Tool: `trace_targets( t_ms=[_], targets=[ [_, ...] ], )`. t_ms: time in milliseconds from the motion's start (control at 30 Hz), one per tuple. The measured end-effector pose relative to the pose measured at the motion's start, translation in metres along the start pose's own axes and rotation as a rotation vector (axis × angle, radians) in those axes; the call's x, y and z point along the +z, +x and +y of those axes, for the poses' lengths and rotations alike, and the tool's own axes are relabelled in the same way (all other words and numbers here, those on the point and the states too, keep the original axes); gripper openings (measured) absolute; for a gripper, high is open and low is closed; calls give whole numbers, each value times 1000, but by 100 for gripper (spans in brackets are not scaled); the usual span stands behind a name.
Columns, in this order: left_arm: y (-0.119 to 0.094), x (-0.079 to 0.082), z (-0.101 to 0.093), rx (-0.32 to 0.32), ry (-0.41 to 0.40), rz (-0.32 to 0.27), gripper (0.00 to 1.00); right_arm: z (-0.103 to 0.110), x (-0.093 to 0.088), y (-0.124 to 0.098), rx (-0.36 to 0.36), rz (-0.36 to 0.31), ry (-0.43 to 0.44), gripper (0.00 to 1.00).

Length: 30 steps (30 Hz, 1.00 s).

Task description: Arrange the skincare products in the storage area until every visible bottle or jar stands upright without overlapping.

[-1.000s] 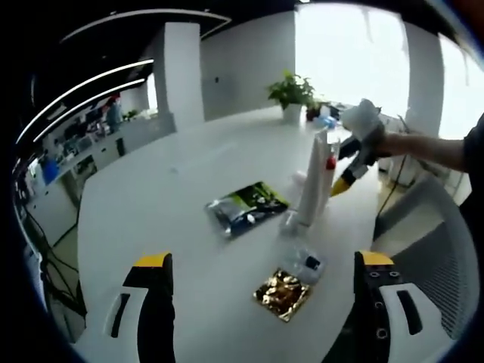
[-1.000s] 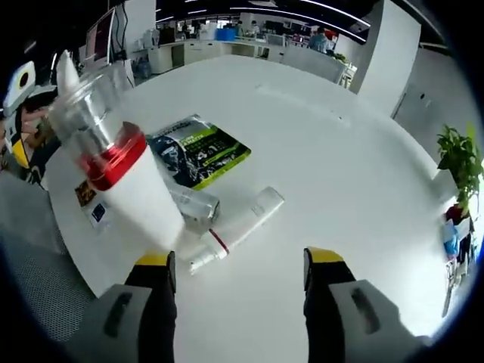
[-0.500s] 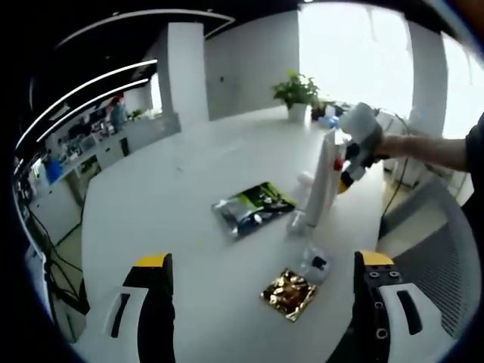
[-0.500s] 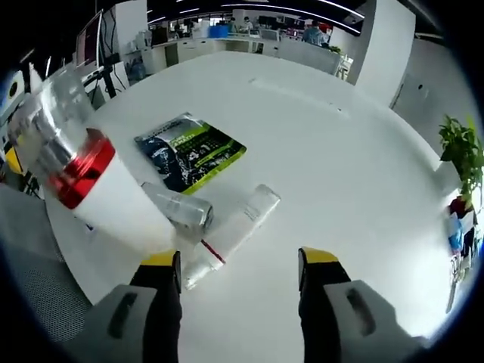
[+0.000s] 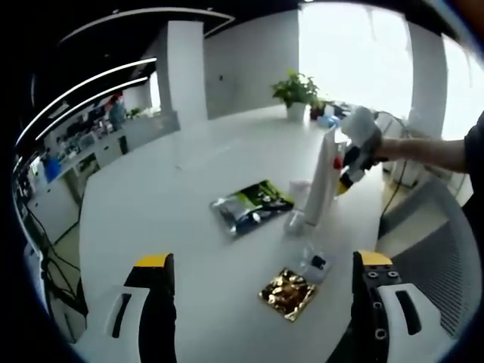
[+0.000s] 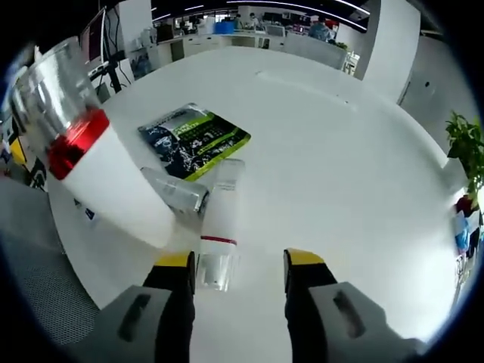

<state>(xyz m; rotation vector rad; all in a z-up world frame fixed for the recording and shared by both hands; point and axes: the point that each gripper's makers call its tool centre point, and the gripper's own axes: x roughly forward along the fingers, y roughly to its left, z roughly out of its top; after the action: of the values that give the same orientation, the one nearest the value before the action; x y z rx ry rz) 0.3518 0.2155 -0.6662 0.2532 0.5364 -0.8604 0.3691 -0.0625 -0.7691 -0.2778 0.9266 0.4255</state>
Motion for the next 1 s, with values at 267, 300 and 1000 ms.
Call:
trace_targets(
  t_ms=[267, 300, 1000],
  targets=[
    [0, 0, -2, -5, -6, -1, 95, 10, -9, 6, 18, 2, 17, 41],
    [0, -1, -2, -5, -4, 1, 95, 10, -10, 6, 15, 7, 19, 40],
    [4, -4, -9, -27, 16, 34, 97, 13, -21, -1, 1, -12, 63, 22]
  ],
)
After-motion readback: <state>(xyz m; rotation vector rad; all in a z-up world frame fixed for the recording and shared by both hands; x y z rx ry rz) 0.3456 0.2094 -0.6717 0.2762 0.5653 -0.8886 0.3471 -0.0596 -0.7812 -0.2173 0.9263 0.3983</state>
